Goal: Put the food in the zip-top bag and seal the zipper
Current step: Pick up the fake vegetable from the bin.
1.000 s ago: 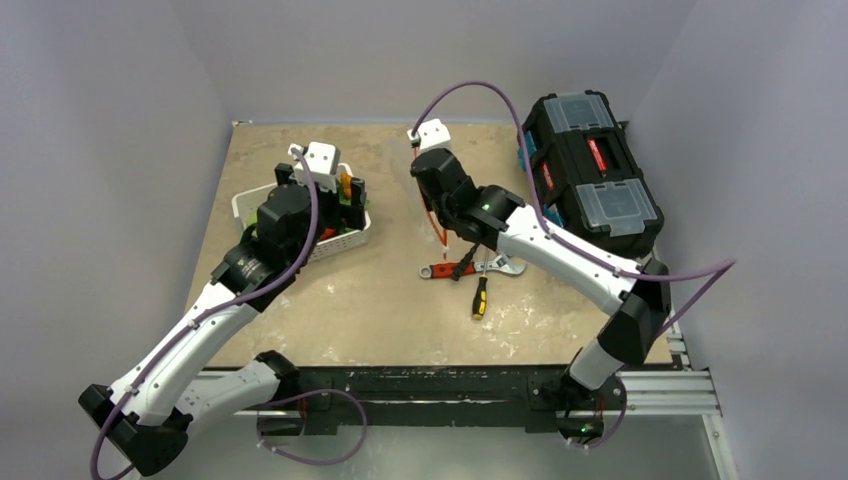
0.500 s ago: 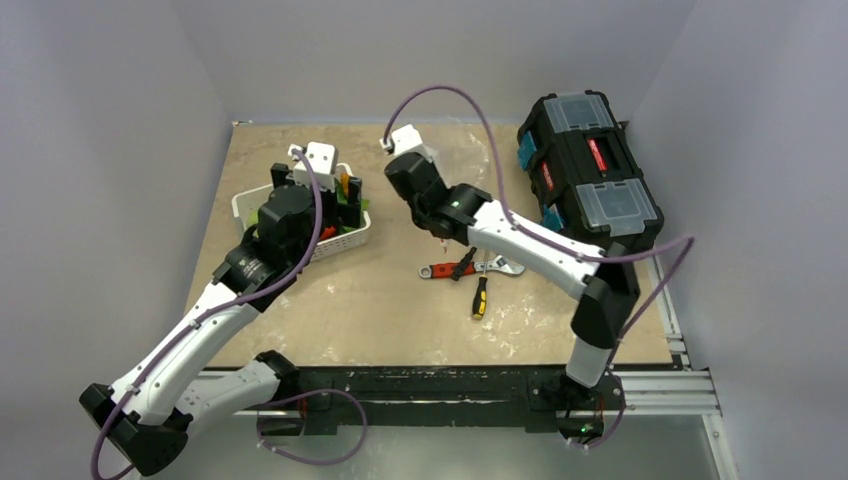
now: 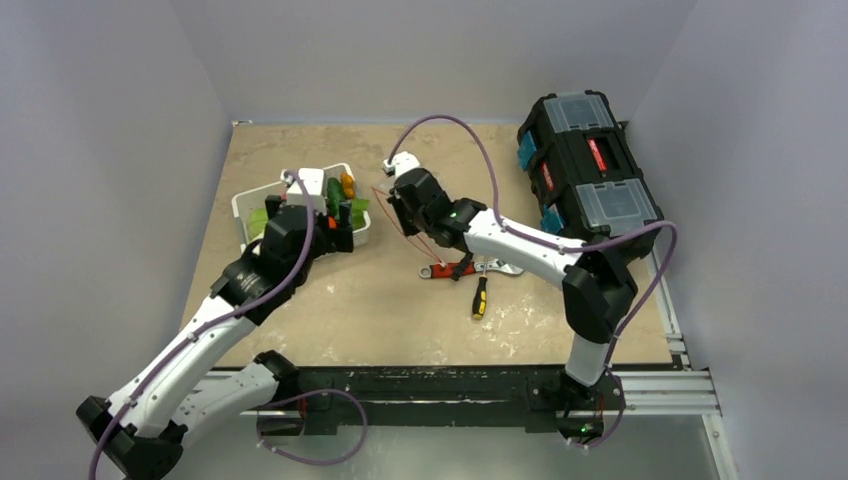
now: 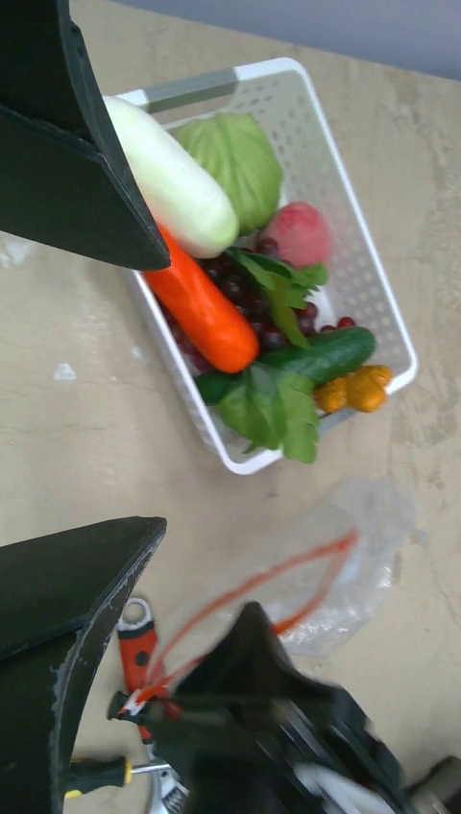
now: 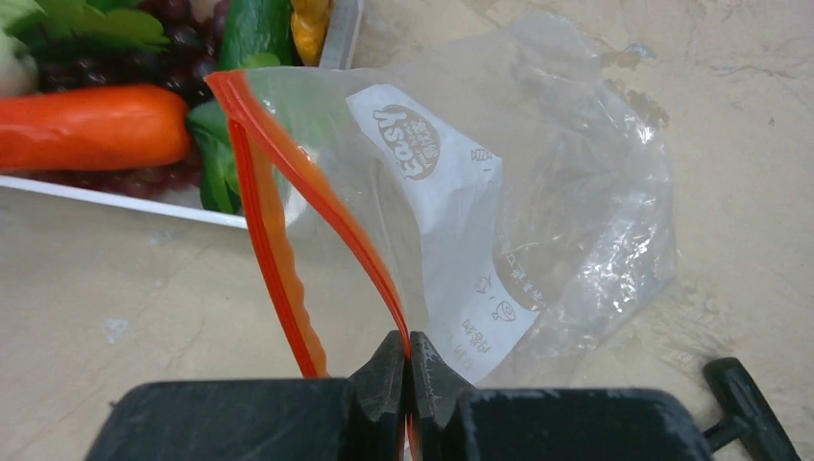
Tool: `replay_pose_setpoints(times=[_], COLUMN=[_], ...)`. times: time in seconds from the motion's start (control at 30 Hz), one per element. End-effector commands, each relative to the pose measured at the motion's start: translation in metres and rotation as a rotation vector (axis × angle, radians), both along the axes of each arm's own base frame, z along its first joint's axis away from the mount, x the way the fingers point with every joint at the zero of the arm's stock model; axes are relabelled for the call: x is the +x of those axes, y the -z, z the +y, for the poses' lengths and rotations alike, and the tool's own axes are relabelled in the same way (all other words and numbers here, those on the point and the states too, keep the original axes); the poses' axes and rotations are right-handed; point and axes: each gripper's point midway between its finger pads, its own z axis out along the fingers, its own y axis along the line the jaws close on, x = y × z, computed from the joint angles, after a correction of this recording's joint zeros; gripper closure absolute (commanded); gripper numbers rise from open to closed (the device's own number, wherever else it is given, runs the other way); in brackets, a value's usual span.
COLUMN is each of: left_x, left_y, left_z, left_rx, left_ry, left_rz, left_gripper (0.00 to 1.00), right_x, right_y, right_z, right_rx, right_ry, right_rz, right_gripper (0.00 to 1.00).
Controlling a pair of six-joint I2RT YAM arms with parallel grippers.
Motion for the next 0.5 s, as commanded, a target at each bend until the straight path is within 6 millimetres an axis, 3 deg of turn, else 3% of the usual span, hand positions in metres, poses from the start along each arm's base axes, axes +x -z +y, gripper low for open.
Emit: replay_pose_setpoints(times=[0.0,0.1,0.2,0.33,0.47], left_x=[-0.037,-0.050,-0.048,-0.030,-0.002], left_y=[0.027,0.038,0.051,0.071,0.080], left_z=[0.021,0.036,0.043,0.049,0.060], left_rx=[-0.058,-0.014,0.000,0.047,0.189], left_ry=[-0.032,-0.019,0.015,0.067,0.065], left_rz=[0.121,0.213,0.332,0.499,0.533], left_gripper=[0.00,0.00,0.00,0.14,0.16], right_x=[0.010,0.017,0.020,0.020,0.018], right_y=[-0.032,-0.024,-0.019,-0.015,-0.016], right_z=[0.007,0.002,0.002,0.004,-0.003], right_rx=[0.236,0.322,0.384,0.377,0.373], right_ry=[-0.037,-0.041,-0.056,-0.066,-0.055], right_rz=[0.010,0.070,0.104,0.119,0.096], right_gripper=[1.00,1.00,1.00,1.00,1.00])
